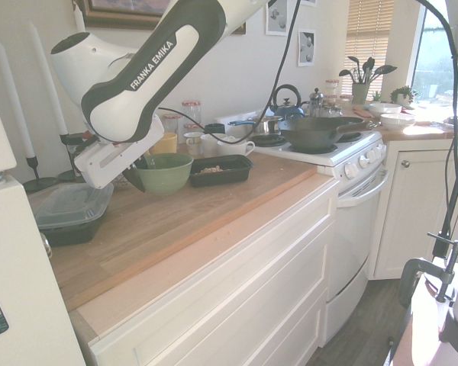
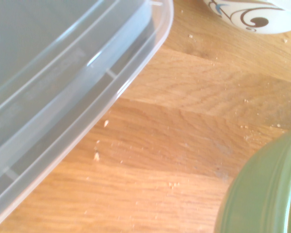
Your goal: Pour the cereal into the box
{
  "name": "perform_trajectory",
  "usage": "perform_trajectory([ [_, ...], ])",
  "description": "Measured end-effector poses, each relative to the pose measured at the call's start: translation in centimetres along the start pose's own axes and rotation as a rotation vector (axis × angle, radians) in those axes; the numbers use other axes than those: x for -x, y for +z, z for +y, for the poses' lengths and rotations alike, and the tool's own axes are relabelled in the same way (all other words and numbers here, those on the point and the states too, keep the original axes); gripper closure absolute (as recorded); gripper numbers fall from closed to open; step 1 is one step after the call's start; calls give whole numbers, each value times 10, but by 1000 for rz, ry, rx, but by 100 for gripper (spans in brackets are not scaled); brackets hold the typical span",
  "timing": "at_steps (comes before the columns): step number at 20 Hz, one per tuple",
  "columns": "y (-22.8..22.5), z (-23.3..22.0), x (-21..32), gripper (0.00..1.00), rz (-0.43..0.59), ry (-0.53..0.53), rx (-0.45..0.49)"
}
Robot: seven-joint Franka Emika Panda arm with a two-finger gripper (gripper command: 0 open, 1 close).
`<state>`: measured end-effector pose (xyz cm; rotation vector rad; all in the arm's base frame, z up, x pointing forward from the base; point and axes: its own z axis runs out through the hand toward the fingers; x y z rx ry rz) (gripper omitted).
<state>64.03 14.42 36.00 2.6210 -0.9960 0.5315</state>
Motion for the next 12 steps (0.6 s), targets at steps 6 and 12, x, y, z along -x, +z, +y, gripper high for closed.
perform_trajectory([
  [6,27,-8,6,100,-18,-10,23],
  [12,36,-9,8,100,-27,-10,27],
])
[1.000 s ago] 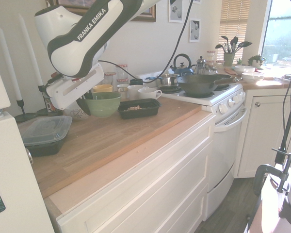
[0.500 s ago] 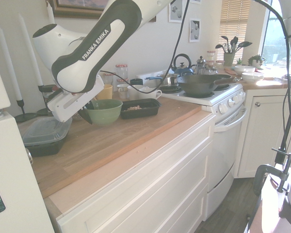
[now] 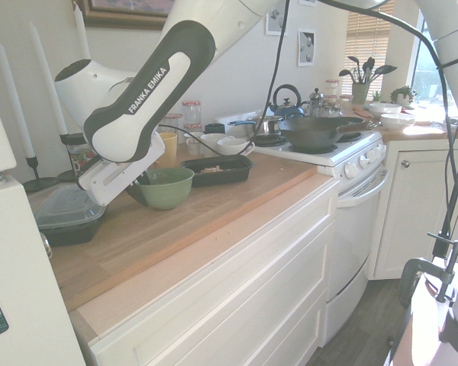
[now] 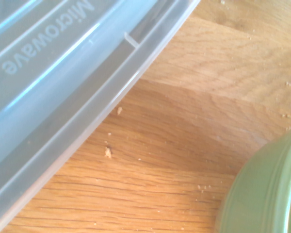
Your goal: Pour the cereal into the box
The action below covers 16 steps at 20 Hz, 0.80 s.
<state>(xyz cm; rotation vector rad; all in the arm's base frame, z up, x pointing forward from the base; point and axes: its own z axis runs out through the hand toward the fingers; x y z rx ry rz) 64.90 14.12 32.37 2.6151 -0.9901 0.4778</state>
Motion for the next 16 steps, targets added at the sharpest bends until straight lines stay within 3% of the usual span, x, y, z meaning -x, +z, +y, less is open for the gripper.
perform_trajectory([
  [7,4,0,0,100,-7,3,1],
  [8,5,0,0,0,-7,2,2],
  [16,1,2,-3,0,-82,15,-27],
])
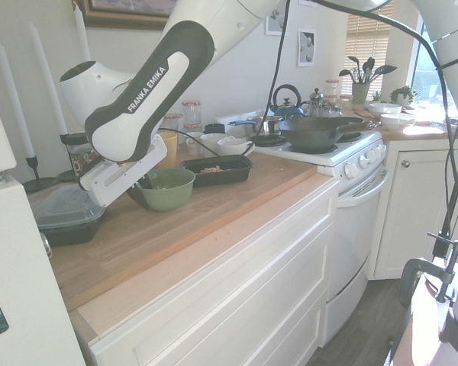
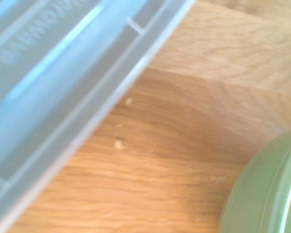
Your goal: Pour the cereal into the box
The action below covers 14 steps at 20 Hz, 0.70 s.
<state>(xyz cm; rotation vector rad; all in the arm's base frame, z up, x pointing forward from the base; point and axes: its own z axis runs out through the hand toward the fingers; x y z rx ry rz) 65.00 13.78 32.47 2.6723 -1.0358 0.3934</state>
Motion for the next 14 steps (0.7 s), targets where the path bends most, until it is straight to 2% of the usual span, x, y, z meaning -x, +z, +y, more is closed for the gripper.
perform_trajectory([
  [3,-8,2,0,0,-78,3,-25],
  [14,-71,39,-27,0,-263,14,-105],
])
